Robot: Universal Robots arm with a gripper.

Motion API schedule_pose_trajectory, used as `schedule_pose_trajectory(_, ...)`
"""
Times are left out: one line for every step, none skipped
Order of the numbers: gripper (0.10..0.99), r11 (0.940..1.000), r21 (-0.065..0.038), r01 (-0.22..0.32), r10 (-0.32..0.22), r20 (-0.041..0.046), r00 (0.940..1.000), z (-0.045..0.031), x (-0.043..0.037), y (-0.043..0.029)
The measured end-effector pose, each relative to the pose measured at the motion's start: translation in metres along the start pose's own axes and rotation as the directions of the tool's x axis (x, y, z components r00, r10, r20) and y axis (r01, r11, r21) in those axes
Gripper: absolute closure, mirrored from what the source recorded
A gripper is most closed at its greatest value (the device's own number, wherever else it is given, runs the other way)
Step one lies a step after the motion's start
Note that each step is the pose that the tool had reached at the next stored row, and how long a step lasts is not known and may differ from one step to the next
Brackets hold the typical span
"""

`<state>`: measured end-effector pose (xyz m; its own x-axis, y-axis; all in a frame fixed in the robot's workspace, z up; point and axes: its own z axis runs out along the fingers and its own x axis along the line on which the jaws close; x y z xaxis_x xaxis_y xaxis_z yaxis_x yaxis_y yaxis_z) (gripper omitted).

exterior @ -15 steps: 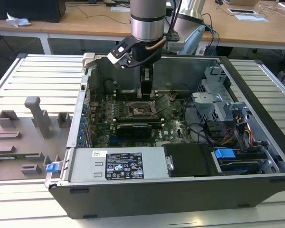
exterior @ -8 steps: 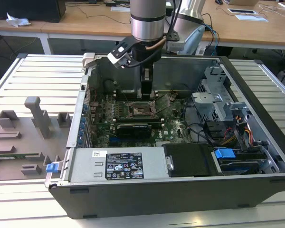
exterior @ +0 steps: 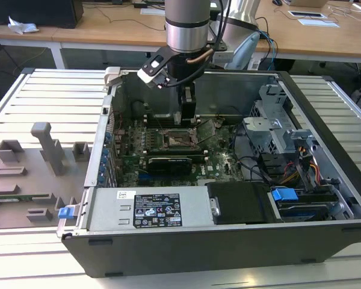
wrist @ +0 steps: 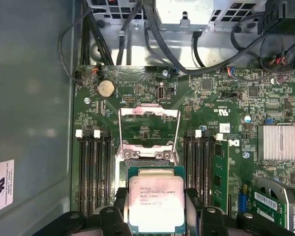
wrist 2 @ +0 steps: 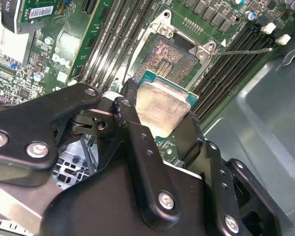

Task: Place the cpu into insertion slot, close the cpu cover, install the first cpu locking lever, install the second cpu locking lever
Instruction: 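Place the cpu into insertion slot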

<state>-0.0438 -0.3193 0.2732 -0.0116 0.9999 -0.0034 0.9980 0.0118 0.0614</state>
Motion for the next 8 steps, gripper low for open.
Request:
schedule_pose_trajectory(0.545, 1.0000, 0.000, 0.000, 0.000, 0.0001, 1.0000, 0.0000, 0.0000, 0.0000)
schedule_pose_trajectory(0.545, 1.0000, 0.000, 0.000, 0.000, 0.0000, 1.0000, 0.0000, 0.0000, 0.0000)
schedule_pose_trajectory(0.545, 1.0000, 0.000, 0.000, 0.000, 0.0000, 1.0000, 0.0000, 0.0000, 0.0000)
schedule_pose_trajectory(0.545, 1.0000, 0.000, 0.000, 0.000, -0.0002, 1.0000, 0.0006, 0.0000, -0.0001)
schedule_pose_trajectory(0.545, 1.0000, 0.000, 0.000, 0.000, 0.0000, 1.0000, 0.0015, 0.0000, -0.0001)
schedule_pose_trajectory(0.545, 1.0000, 0.000, 0.000, 0.000, 0.0000, 1.0000, 0.0023, 0.0000, -0.0002)
schedule_pose_trajectory(0.545, 1.0000, 0.000, 0.000, 0.000, 0.0000, 1.0000, 0.0030, 0.0000, -0.0002)
schedule_pose_trajectory(0.545, 1.0000, 0.000, 0.000, 0.000, 0.0000, 1.0000, 0.0036, 0.0000, -0.0002)
